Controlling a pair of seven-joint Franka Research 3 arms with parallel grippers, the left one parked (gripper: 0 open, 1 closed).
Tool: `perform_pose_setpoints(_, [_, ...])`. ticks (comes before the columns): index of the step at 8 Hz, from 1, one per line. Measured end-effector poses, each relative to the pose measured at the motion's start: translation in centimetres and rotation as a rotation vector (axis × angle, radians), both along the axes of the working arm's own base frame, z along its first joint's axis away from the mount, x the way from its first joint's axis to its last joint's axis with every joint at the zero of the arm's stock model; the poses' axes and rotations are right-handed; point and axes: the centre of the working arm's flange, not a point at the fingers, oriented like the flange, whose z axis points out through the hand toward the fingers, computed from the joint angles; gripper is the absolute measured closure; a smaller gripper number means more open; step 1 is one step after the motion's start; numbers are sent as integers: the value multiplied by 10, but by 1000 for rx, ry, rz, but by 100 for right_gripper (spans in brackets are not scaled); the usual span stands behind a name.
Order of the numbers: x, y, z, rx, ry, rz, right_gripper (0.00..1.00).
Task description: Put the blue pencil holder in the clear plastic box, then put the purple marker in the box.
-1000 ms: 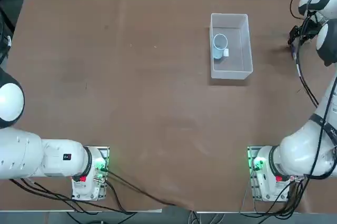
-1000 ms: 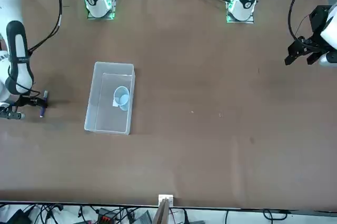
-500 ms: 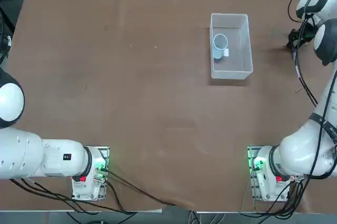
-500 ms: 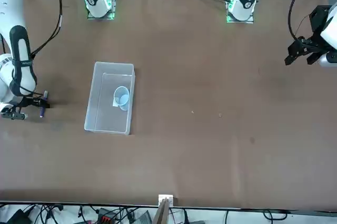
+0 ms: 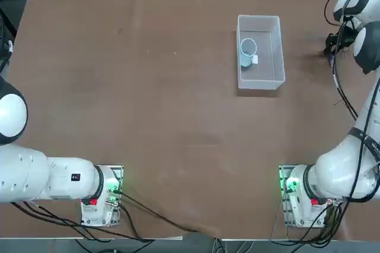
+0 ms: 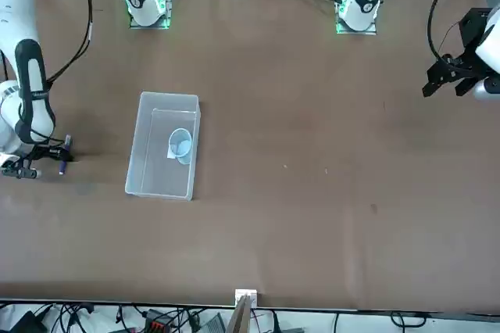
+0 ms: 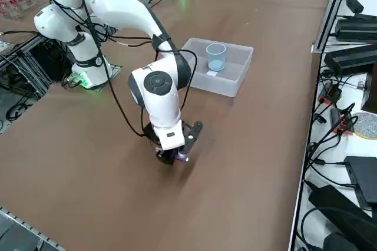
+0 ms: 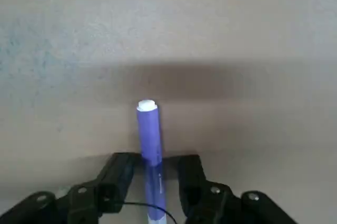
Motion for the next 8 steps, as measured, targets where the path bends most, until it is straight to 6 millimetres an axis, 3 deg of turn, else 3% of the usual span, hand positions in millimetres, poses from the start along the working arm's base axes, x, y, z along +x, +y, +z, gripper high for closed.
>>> perform_pose_setpoints(1, [1,0,2,0,-4,12,69])
perform_pose_setpoints(3, [2,0,4,1,-6,17,84])
perform_pose_setpoints(6, [3,0,5,0,-10,31,84])
perform_pose_setpoints(8, [13,5,28,5,-35,45,84])
